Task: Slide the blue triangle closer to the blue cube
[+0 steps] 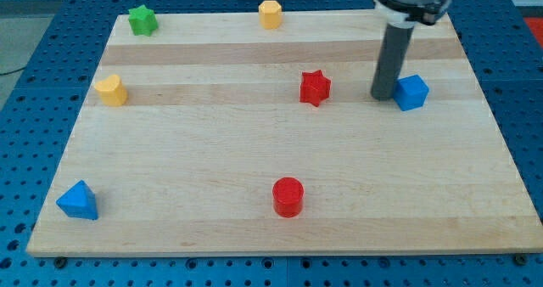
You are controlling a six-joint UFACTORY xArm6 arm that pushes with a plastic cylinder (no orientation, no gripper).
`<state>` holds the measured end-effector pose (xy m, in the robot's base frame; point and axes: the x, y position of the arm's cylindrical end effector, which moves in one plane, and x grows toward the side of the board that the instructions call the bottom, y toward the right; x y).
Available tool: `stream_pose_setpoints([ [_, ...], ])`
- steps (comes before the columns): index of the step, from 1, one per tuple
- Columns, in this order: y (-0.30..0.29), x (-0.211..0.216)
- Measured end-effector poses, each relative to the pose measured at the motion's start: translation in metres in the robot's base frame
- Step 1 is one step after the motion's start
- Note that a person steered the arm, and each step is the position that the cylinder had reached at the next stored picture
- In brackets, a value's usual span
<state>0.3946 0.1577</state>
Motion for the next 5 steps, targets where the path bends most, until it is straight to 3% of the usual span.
stream_pose_setpoints([
  [1,0.032,0.0],
  [2,0.019,0.0],
  [3,-0.043,0.005],
  [4,-0.058,0.056],
  [5,-0.13,0.078],
])
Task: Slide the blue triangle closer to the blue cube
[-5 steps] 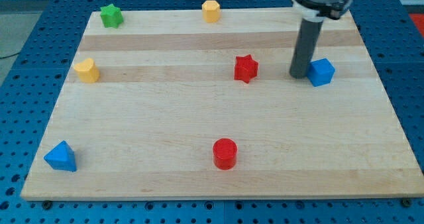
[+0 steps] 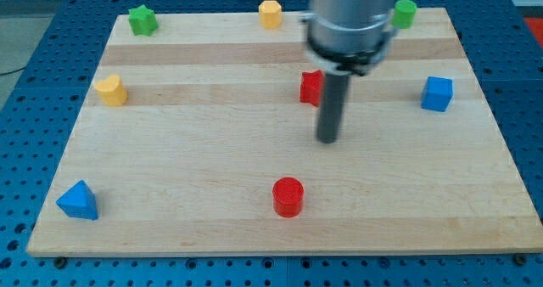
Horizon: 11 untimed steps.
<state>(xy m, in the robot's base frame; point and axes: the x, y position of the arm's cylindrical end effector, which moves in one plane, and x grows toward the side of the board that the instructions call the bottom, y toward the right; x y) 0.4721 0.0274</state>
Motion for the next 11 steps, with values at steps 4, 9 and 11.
stream_pose_setpoints([
  [4,-0.323,0.02],
  [9,-0.292,0.102],
  [11,-0.249,0.102],
])
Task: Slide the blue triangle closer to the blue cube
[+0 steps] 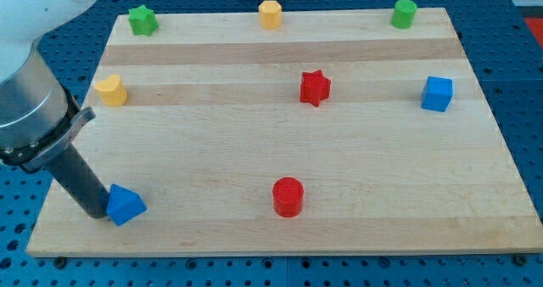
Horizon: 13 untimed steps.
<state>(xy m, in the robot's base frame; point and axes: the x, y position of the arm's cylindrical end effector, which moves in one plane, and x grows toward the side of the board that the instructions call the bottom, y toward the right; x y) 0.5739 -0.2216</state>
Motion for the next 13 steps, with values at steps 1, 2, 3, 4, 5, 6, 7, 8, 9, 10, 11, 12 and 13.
stream_pose_setpoints([
  [1,0.0,0.011],
  [2,0.0,0.022],
  [3,0.015,0.012],
  [4,0.042,-0.014],
  [5,0.078,-0.031],
  [6,0.116,-0.046],
  [7,0.137,-0.07],
  [8,0.16,-0.096],
  [9,0.186,-0.115],
  [10,0.213,-0.132],
  [11,0.239,-0.148],
  [12,0.262,-0.166],
  [13,0.283,-0.183],
])
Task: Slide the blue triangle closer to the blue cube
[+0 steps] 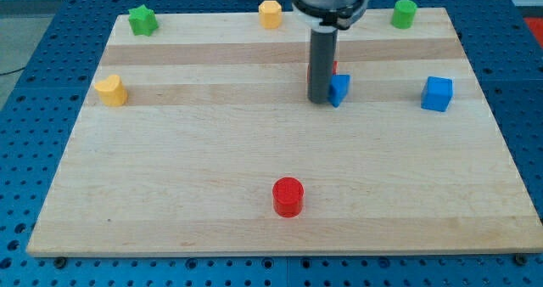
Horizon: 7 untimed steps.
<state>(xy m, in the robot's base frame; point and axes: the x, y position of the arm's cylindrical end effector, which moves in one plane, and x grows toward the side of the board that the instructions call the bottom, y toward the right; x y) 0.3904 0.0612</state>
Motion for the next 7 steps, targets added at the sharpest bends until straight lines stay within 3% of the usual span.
stream_pose_setpoints([
  [4,0.093,-0.034],
  [7,0.127,-0.04],
])
